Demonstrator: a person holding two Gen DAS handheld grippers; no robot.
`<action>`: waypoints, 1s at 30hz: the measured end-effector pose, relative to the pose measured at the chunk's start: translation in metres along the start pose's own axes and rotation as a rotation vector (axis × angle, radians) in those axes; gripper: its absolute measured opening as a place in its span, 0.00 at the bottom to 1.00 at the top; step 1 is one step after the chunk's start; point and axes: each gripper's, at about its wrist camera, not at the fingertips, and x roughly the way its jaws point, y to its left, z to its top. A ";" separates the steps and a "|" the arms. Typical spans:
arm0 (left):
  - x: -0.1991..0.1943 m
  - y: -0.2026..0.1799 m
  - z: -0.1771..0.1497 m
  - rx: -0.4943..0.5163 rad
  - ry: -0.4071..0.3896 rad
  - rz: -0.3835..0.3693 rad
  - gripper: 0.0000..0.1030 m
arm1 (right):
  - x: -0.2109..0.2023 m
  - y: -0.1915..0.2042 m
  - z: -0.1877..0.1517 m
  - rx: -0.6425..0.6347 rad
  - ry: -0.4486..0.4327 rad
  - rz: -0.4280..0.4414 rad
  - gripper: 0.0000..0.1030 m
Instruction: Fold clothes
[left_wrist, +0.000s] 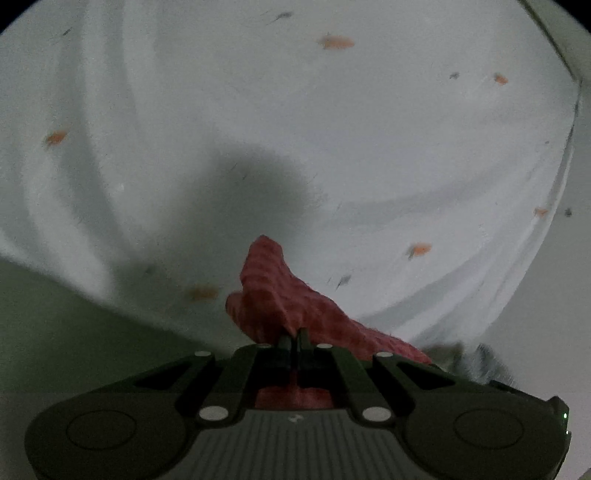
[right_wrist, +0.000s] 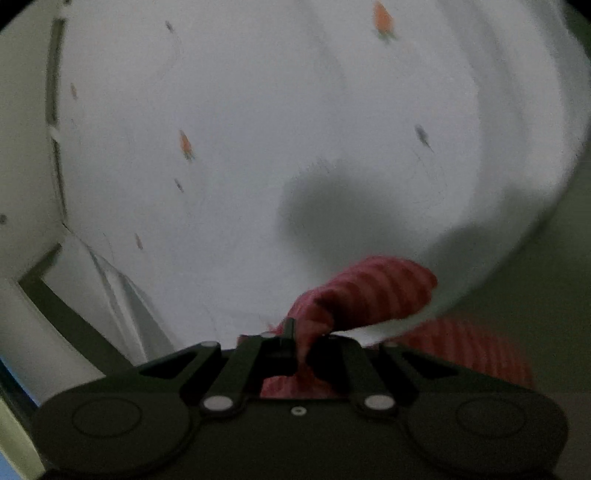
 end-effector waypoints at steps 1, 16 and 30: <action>-0.002 0.010 -0.018 -0.012 0.040 0.020 0.02 | -0.004 -0.007 -0.016 -0.001 0.026 -0.025 0.03; -0.005 0.115 -0.227 -0.140 0.512 0.185 0.25 | -0.059 -0.104 -0.156 -0.086 0.401 -0.614 0.31; 0.052 0.112 -0.201 0.043 0.442 0.156 0.44 | -0.021 -0.107 -0.149 -0.340 0.434 -0.703 0.36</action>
